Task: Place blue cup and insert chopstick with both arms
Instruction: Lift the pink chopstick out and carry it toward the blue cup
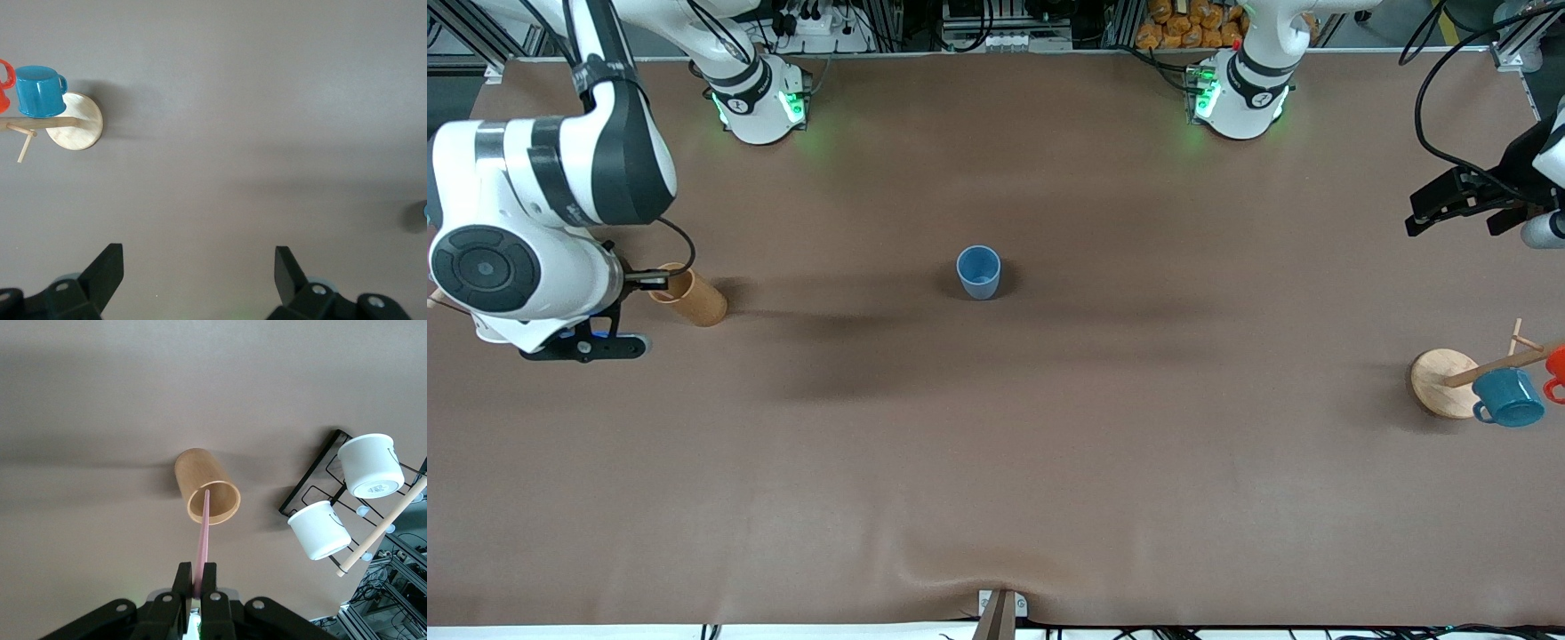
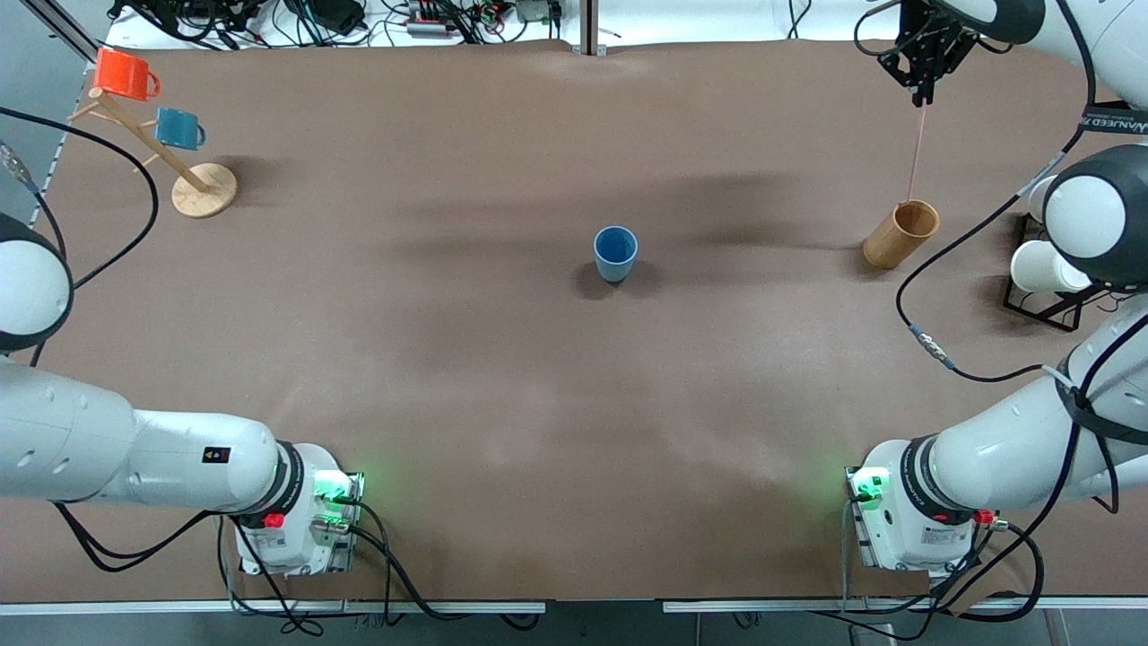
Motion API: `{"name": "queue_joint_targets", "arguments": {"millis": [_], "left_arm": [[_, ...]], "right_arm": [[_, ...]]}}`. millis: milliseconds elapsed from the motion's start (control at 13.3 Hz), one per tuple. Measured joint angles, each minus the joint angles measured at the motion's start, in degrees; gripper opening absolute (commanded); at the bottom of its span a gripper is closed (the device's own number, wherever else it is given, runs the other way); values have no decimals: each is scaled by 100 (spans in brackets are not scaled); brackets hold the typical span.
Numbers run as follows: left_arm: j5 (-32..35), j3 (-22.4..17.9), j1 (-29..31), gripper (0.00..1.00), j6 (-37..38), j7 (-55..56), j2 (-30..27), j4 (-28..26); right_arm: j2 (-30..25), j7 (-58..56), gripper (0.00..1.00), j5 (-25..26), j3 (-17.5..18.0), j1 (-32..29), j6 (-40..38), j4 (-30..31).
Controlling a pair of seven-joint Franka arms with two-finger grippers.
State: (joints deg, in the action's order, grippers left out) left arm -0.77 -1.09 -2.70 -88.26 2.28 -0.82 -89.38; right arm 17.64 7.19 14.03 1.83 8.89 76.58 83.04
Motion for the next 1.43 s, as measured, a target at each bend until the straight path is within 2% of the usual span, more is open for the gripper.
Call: {"name": "queue_joint_targets", "arguments": {"millis": [226,376,677,1128,1278,1429], "left_arm": [[0,5,-2,100,0,0,0,0],[0,12,-5,100,2,0,3,0],[0,15,-7,100,2,5,6,0],[-1,6,-1,100,1,24,7,0],[-1,1,0,100,-7,26,7,7],[-1,-1,0,100,-35,28,7,22]], "right_arm": [[-1,0,0,-42,210,8,-232,-202],[0,0,0,-293,312,12,-286,-268],[-1,446,0,-1317,289,-56,-368,-361],[-1,2111,0,-2999,353,-22,-204,-393],[-1,2501,0,-3210,439,26,-22,-395],[-1,3218,0,-3255,778,57,324,-394]]}}
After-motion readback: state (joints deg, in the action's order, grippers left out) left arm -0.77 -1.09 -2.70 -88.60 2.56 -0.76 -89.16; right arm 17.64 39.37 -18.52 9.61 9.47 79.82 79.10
